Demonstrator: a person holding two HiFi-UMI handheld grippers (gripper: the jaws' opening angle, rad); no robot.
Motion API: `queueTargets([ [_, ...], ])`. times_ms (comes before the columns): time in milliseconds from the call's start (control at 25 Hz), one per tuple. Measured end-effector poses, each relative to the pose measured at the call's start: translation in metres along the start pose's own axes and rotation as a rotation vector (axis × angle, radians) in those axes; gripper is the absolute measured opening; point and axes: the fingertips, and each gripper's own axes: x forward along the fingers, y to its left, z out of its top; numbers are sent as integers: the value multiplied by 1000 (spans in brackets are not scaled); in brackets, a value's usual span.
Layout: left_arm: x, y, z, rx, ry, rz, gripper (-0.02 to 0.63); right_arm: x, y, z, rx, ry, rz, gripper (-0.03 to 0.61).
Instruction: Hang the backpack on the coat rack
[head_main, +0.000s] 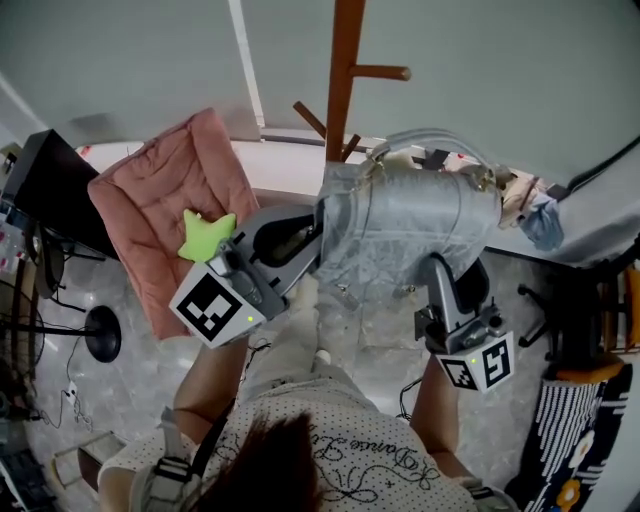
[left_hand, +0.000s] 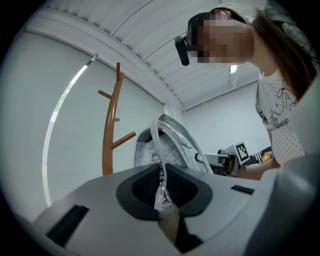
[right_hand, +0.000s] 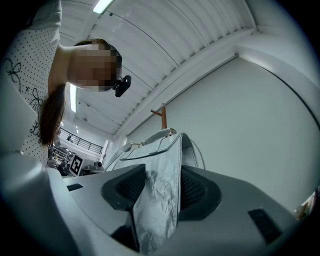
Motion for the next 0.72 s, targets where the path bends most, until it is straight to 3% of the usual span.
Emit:
queueTargets([
  [200, 23, 41, 6, -5, -24, -41, 35, 38, -24, 2, -7, -6, -4, 204],
  [720, 18, 41, 17, -9, -136, -229, 34, 45, -22, 7, -34, -58, 11, 204],
])
